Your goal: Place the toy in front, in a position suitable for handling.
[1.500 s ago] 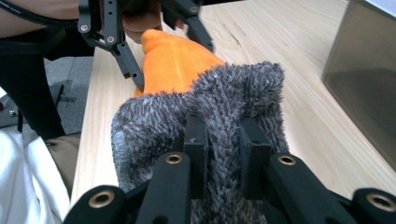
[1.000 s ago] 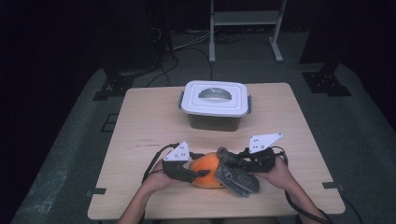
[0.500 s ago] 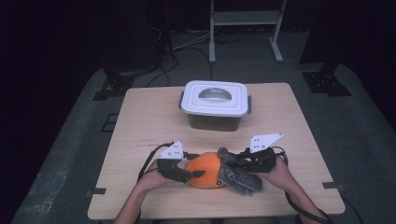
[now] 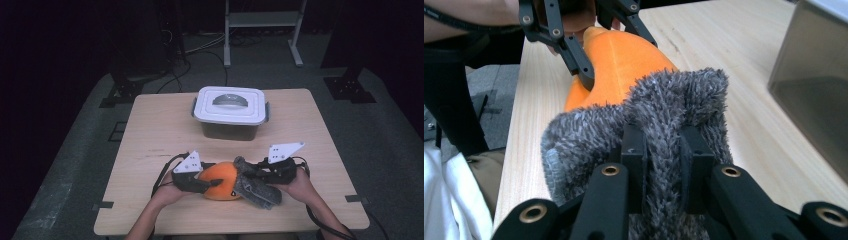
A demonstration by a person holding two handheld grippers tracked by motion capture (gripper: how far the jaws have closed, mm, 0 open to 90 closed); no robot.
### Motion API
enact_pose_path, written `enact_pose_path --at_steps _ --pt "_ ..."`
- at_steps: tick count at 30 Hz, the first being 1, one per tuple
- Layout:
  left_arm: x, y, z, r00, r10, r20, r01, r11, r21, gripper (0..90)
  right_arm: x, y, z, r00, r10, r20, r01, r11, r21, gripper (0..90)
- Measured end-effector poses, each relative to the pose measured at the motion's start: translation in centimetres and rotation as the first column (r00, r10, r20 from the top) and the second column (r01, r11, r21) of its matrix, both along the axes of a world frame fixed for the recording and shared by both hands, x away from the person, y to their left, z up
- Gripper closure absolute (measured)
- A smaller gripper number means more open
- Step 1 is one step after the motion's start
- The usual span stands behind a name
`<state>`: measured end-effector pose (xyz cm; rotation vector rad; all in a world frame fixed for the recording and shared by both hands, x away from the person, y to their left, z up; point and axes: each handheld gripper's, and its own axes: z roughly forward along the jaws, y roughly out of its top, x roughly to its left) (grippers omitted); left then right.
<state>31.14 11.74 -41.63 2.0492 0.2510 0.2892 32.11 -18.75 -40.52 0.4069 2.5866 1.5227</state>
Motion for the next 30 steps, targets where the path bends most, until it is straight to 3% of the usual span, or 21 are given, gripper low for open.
enact_pose_path --at_steps 2,5,7,14,17,22,26,30 --pt "-0.5 -0.6 0.0 0.9978 0.016 0.064 -0.016 0.9999 -0.004 47.5 -0.2 -0.3 0.5 0.9999 -0.006 0.01 0.006 0.999 0.035 76.0" --pt "-0.5 -1.2 -0.2 0.9959 0.017 0.089 -0.016 0.9997 -0.018 47.6 -0.1 -0.3 0.9 0.9998 -0.008 0.016 0.007 0.998 0.07 76.0" --pt "-0.4 -1.2 -0.5 0.9963 0.013 0.085 -0.013 0.9999 0.005 47.2 0.1 -0.2 0.7 0.9999 -0.008 0.01 0.008 0.998 0.055 76.0" --pt "0.0 0.0 -0.9 0.999 -0.026 0.037 0.026 0.9996 -0.003 44.8 0.3 -0.5 -0.7 0.9991 0.01 -0.042 -0.009 1.0 0.03 75.9" --pt "0.0 0.2 -1.0 0.9989 -0.043 0.019 0.044 0.999 -0.011 44.2 0.2 -0.8 -0.7 0.9992 0.001 -0.04 -0.001 1.0 -0.001 75.9" --pt "0.0 0.1 -1.0 0.9982 -0.057 0.019 0.057 0.9983 -0.011 43.4 -0.2 -0.2 0.5 0.9999 0.013 -0.01 -0.012 0.998 0.068 76.0" --pt "0.1 -0.2 -0.6 0.9989 -0.044 -0.014 0.044 0.999 -0.002 35.4 0.1 0.5 -0.3 0.9994 0.022 -0.026 -0.021 0.998 0.054 76.0" --pt "0.4 -0.1 -0.1 0.9977 -0.039 -0.055 0.037 0.9987 -0.034 29.8 -0.2 0.7 -0.3 0.9996 0.026 -0.012 -0.025 0.999 0.034 76.0"
